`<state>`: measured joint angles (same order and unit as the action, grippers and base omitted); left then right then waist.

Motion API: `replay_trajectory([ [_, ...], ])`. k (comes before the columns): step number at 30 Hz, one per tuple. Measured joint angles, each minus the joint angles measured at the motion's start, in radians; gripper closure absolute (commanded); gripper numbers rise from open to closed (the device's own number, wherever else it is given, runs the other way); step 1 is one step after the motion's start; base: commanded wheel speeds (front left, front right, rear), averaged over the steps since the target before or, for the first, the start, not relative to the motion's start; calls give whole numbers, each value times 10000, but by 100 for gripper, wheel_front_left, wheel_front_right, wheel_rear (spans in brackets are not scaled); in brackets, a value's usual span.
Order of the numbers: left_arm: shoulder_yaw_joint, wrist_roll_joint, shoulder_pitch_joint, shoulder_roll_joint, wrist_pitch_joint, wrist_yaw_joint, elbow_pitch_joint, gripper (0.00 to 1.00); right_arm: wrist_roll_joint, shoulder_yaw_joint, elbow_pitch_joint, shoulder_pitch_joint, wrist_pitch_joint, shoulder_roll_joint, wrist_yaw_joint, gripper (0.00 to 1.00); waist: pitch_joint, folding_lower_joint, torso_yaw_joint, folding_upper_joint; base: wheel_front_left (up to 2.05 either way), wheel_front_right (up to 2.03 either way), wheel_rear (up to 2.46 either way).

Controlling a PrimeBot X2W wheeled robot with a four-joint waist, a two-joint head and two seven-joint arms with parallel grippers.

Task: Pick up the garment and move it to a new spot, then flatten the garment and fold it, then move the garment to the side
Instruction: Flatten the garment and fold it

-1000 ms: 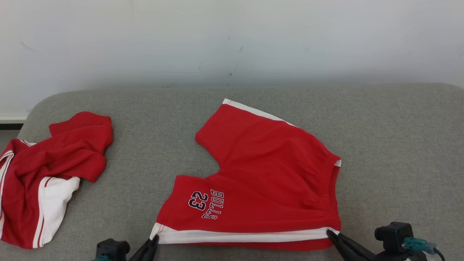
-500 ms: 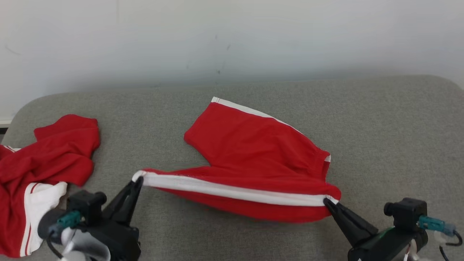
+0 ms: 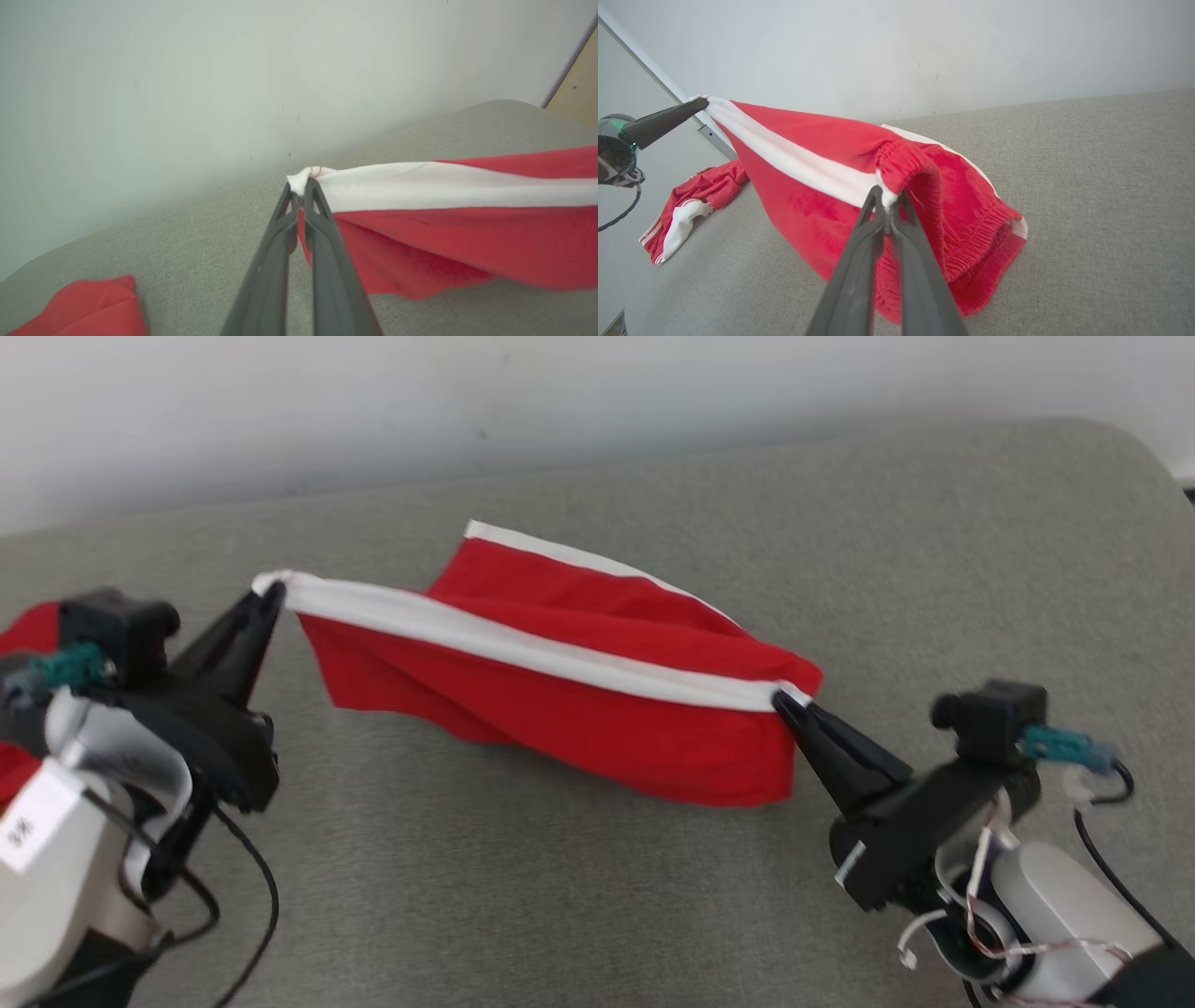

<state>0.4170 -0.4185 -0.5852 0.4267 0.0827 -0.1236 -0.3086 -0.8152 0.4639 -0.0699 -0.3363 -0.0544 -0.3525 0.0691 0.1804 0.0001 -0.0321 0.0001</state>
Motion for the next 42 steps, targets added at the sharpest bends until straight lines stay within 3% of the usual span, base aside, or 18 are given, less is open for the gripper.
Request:
replay_trajectory([
  [9, 322, -226, -1841, 328, 671, -13, -1312, 100, -31, 376, -1300, -1828, -485, 949, 13, 100, 901, 1, -899, 0, 0, 0, 0],
  [26, 2550, -1114, -4367, 1490, 836, -13, -2631, 100, -190, 777, -3283, -3682, -602, 2426, 102, 100, 2395, 0, -2304, 0, 0, 0, 0],
  [42, 4056, -1620, -5668, 1977, 391, -13, -3469, 100, -10, 1164, -4115, -4613, -48, 2755, 280, 100, 3569, 0, -2908, -1, 0, 0, 0],
])
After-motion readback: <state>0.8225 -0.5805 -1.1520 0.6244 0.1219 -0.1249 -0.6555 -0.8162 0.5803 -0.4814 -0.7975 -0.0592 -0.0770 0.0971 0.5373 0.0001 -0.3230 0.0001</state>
